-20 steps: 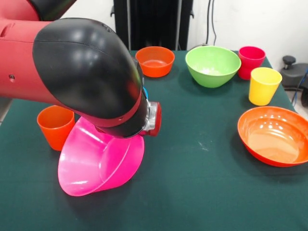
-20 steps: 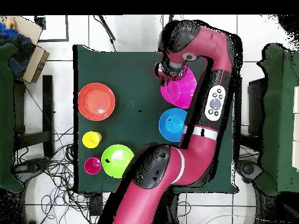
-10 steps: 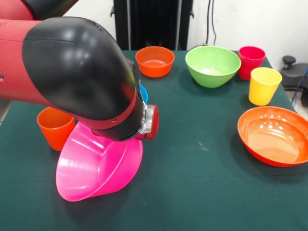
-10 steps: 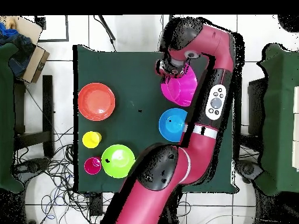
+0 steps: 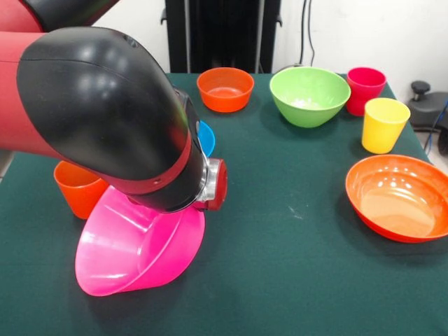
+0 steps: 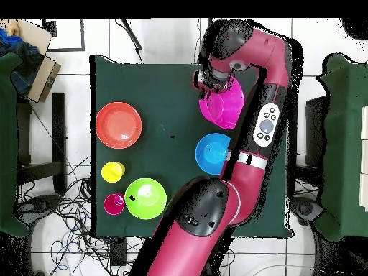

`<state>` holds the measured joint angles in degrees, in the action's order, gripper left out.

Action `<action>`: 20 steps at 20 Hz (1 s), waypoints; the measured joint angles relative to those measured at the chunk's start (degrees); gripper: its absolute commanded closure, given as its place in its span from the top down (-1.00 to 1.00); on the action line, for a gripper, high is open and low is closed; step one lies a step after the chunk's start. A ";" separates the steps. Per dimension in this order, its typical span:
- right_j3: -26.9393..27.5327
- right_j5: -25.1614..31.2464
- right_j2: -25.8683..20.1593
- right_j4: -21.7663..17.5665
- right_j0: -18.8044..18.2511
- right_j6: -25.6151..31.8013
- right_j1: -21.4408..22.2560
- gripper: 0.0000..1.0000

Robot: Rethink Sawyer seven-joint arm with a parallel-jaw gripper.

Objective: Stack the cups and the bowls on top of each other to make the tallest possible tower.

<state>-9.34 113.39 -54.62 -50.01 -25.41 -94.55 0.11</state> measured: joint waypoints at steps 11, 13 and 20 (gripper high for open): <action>0.02 1.68 -6.66 -6.26 -1.18 0.00 0.01 -1.00; 0.03 2.16 -7.61 -7.28 -1.34 0.00 0.01 -1.00; 0.06 4.02 -12.47 -12.57 -2.30 0.00 0.01 -1.00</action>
<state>-9.28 117.41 -67.09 -62.58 -27.71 -94.55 0.12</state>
